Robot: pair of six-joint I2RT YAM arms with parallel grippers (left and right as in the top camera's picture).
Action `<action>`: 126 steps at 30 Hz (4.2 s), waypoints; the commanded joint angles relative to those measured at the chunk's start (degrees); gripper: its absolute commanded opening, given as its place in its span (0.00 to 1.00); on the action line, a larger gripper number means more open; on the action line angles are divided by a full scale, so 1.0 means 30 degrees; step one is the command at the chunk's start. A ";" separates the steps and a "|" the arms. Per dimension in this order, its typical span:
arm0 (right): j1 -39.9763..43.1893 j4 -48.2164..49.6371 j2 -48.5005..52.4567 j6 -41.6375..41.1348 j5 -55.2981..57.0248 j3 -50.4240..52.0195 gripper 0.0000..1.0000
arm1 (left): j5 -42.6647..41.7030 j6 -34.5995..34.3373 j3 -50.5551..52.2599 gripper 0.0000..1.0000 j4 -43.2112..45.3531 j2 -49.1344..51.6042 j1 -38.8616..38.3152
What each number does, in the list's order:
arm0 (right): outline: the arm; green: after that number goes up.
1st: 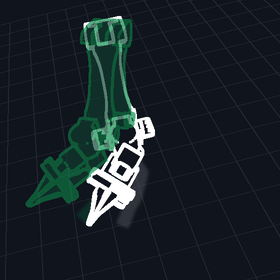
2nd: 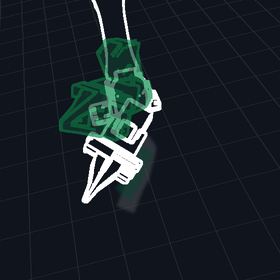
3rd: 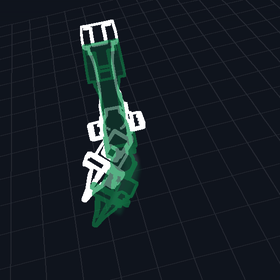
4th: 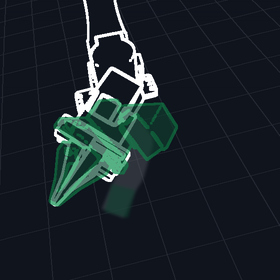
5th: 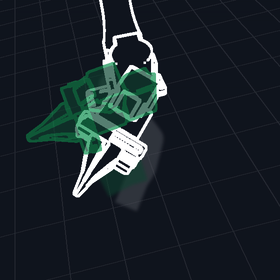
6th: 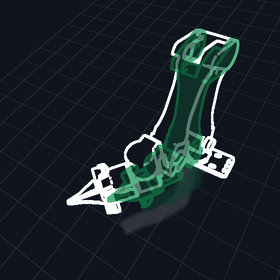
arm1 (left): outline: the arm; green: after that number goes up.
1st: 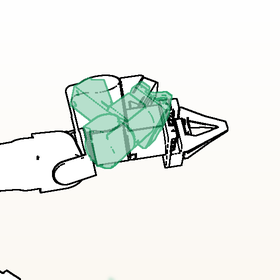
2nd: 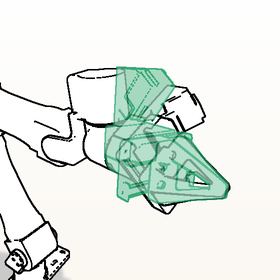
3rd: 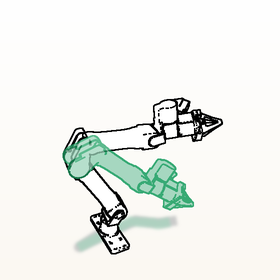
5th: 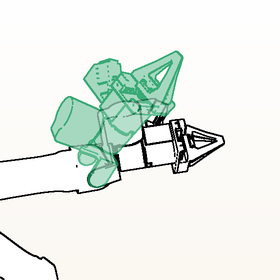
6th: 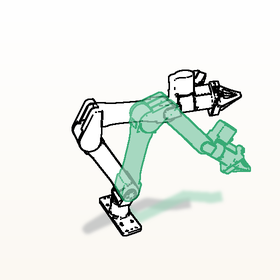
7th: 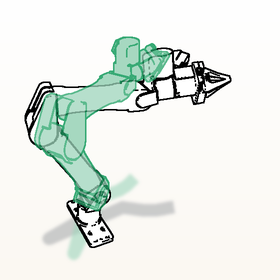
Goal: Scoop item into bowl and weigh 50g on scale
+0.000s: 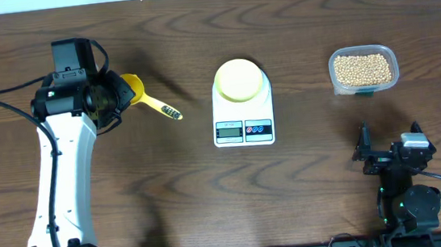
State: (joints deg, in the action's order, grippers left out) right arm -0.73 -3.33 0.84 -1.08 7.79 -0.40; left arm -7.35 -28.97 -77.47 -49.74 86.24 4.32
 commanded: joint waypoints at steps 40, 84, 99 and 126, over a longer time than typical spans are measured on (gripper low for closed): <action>-0.0146 0.1413 -0.0153 -0.2200 -0.3271 0.0029 0.99 | 0.0087 -0.4466 0.0080 0.08 -0.2637 -0.0138 -0.0182; -0.0146 0.6747 0.5253 -1.6444 -0.8240 -0.3563 0.99 | 0.0087 -0.6608 0.0080 0.08 -0.2055 -0.0138 -0.1807; -0.0146 0.8517 1.8593 -1.6313 -1.7384 -0.9938 0.99 | 0.0087 -0.6608 0.0080 0.08 -0.1967 -0.0138 -0.1807; -0.0153 1.0426 2.2943 -2.4618 -1.2138 -0.9930 0.99 | 0.0080 -0.6608 0.0080 0.07 -0.2113 -0.0138 -0.1807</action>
State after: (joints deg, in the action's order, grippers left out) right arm -0.73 27.20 69.69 -64.29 -32.56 -29.12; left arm -7.38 -48.25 -77.47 -55.72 86.24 -0.93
